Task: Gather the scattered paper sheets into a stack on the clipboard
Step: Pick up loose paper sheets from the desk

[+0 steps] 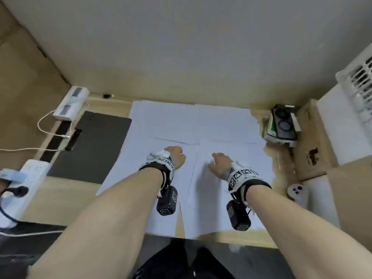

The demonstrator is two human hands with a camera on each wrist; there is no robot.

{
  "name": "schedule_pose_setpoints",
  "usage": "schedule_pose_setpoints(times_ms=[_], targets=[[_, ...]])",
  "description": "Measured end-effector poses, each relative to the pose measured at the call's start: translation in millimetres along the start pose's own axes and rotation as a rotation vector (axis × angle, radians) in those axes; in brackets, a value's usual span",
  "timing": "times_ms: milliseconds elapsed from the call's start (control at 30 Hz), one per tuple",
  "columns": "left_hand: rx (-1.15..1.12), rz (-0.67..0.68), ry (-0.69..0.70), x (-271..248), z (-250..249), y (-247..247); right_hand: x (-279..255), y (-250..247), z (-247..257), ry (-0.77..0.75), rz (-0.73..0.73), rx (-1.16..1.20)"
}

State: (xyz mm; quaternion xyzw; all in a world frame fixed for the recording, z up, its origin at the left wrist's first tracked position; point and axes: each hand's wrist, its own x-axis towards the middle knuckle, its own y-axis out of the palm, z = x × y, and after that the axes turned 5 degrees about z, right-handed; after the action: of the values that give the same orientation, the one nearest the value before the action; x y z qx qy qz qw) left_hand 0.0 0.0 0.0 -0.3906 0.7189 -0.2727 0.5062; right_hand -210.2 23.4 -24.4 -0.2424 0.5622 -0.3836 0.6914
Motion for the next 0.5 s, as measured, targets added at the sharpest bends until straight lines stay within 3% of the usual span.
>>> schedule_pose_setpoints(times_ms=[200, 500], targets=[[-0.11, 0.046, -0.019, -12, 10, 56, -17, 61, -22, -0.002, 0.007, 0.115], [-0.276, 0.101, -0.048, -10, 0, 90, -22, 85, -35, -0.112, -0.065, 0.002]])
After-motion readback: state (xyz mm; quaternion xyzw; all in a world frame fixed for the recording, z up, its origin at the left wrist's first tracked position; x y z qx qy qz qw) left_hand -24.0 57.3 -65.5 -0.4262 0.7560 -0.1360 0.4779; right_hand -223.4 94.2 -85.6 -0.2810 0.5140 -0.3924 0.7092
